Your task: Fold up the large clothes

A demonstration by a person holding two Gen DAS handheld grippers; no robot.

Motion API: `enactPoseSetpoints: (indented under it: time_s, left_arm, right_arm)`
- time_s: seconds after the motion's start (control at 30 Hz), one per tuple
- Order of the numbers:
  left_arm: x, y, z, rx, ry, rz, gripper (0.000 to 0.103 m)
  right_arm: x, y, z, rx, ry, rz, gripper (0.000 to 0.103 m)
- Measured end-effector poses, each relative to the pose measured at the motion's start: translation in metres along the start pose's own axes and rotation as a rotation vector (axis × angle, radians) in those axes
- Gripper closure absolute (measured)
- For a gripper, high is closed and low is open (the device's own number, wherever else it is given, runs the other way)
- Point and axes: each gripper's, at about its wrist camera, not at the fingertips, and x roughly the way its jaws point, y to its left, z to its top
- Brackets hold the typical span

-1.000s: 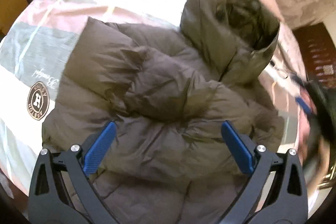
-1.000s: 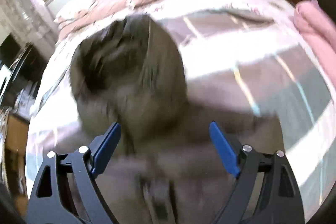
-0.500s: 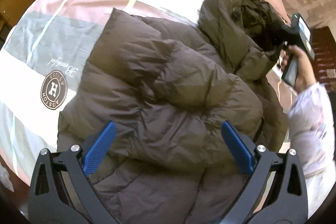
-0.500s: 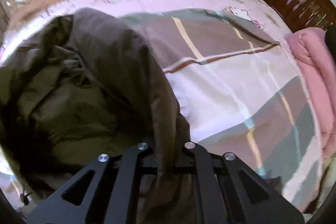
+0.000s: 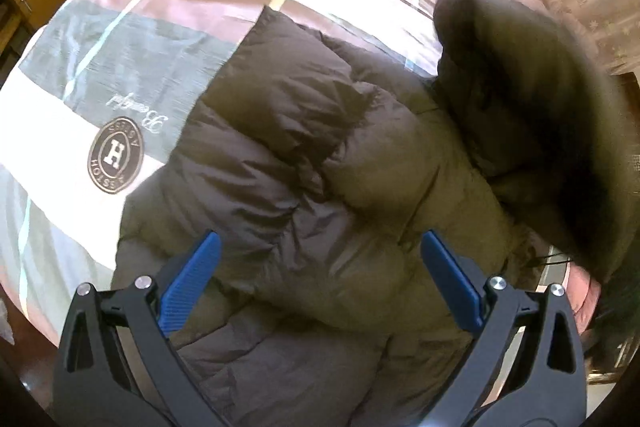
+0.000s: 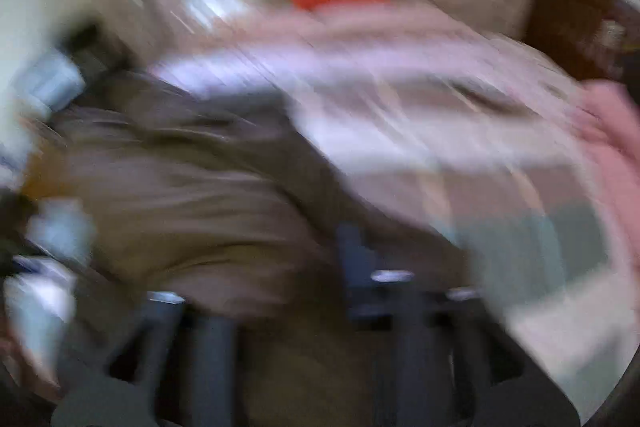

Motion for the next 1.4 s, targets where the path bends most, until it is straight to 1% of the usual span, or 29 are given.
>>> enactPoseSetpoints:
  time_s: [0.03, 0.1, 0.2, 0.27, 0.33, 0.4, 0.47, 0.5, 0.53, 0.57, 0.6, 0.67, 0.73, 0.8, 0.87, 0.9, 0.93, 0.97, 1.0, 1.03, 1.07, 1.1, 1.13, 1.2, 1.27, 1.3, 1.33, 1.37, 1.4]
  left_arm:
    - [-0.001, 0.001, 0.000, -0.001, -0.003, 0.006, 0.002]
    - [0.001, 0.006, 0.000, -0.017, -0.005, 0.025, 0.002]
    - [0.006, 0.009, 0.002, -0.040, 0.008, 0.006, 0.002]
    - [0.009, 0.004, 0.005, -0.025, -0.002, 0.000, 0.002]
    - [0.009, -0.002, 0.005, -0.005, -0.024, 0.002, 0.002]
    - [0.010, -0.012, 0.004, 0.027, -0.038, 0.004, 0.002]
    - [0.011, -0.020, 0.002, 0.062, -0.041, -0.009, 0.002]
    - [0.012, -0.025, 0.001, 0.083, -0.042, -0.014, 0.002]
    - [0.012, -0.028, 0.001, 0.097, -0.043, -0.015, 0.002]
    - [0.012, -0.032, 0.000, 0.112, -0.045, -0.019, 0.002]
    - [0.013, -0.034, 0.000, 0.120, -0.044, -0.027, 0.002]
    - [0.016, -0.037, 0.000, 0.121, -0.033, -0.039, 0.002]
    - [0.019, -0.039, -0.001, 0.111, -0.019, -0.045, 0.002]
    - [0.025, -0.040, -0.002, 0.101, 0.000, -0.056, 0.002]
    - [0.029, -0.042, -0.003, 0.106, 0.010, -0.047, 0.002]
    - [0.029, -0.043, -0.004, 0.109, 0.010, -0.040, 0.002]
    - [0.029, -0.043, -0.004, 0.111, 0.006, -0.035, 0.002]
    - [0.029, -0.043, -0.004, 0.108, 0.003, -0.033, 0.002]
    - [0.028, -0.042, -0.004, 0.101, -0.002, -0.029, 0.002]
    - [0.027, -0.041, -0.003, 0.092, -0.006, -0.025, 0.002]
    - [0.027, -0.040, -0.003, 0.081, -0.008, -0.020, 0.002]
    - [0.028, -0.039, -0.002, 0.074, -0.008, -0.020, 0.002]
    - [0.029, -0.039, -0.002, 0.070, -0.006, -0.022, 0.002]
    - [0.031, -0.043, -0.004, 0.077, 0.000, -0.021, 0.002]
    - [0.032, -0.049, -0.005, 0.102, -0.003, -0.019, 0.002]
    - [0.032, -0.051, -0.006, 0.115, -0.009, -0.018, 0.002]
    - [0.031, -0.054, -0.007, 0.128, -0.018, -0.017, 0.002]
    - [0.029, -0.057, -0.008, 0.146, -0.030, -0.015, 0.002]
    - [0.028, -0.059, -0.010, 0.161, -0.040, -0.013, 0.002]
  right_arm:
    - [0.009, -0.003, -0.010, -0.001, 0.047, -0.074, 0.027]
    - [0.017, 0.010, -0.020, -0.061, 0.109, -0.077, 0.027]
    - [0.016, 0.050, -0.035, -0.256, 0.170, -0.049, 0.027]
    - [0.015, 0.070, -0.043, -0.287, 0.216, 0.033, 0.027]
    - [0.017, 0.077, -0.046, -0.273, 0.236, 0.028, 0.027]
    - [0.013, 0.074, -0.045, -0.274, 0.179, -0.106, 0.023]
    - [0.009, 0.070, -0.044, -0.350, 0.077, -0.317, 0.014]
    - [0.009, 0.072, -0.045, -0.400, 0.062, -0.351, 0.014]
    - [0.010, 0.079, -0.049, -0.500, 0.065, -0.358, 0.014]
    - [0.009, 0.085, -0.054, -0.565, 0.065, -0.340, 0.014]
    - [0.005, 0.099, -0.065, -0.681, 0.044, -0.278, 0.014]
    - [-0.012, 0.132, -0.097, -0.919, -0.044, -0.132, 0.014]
    - [-0.021, 0.152, -0.120, -1.061, -0.087, -0.038, 0.014]
    - [-0.032, 0.165, -0.129, -1.118, -0.128, 0.044, 0.014]
    - [-0.045, 0.163, -0.113, -1.022, -0.137, 0.136, 0.014]
    - [-0.057, 0.152, -0.092, -0.890, -0.133, 0.235, 0.014]
    - [-0.069, 0.147, -0.082, -0.797, -0.126, 0.300, 0.013]
    - [-0.076, 0.136, -0.065, -0.669, -0.108, 0.386, 0.005]
    - [-0.075, 0.115, -0.041, -0.435, -0.064, 0.522, 0.001]
    - [-0.071, 0.103, -0.035, -0.301, -0.024, 0.602, 0.001]
    - [-0.064, 0.099, -0.032, -0.146, 0.042, 0.699, 0.001]
    - [-0.038, 0.089, -0.029, 0.046, 0.154, 0.798, 0.001]
    - [-0.027, 0.092, -0.032, 0.128, 0.196, 0.812, 0.001]
    - [0.003, 0.090, -0.045, 0.323, 0.245, 0.786, 0.001]
    - [0.031, 0.098, -0.047, 0.468, 0.283, 0.823, 0.001]
    - [0.050, 0.102, -0.054, 0.575, 0.315, 0.858, 0.006]
    - [0.058, 0.105, -0.058, 0.613, 0.322, 0.870, 0.011]
    - [0.066, 0.110, -0.062, 0.643, 0.334, 0.874, 0.031]
    - [0.073, 0.117, -0.067, 0.640, 0.357, 0.835, 0.063]
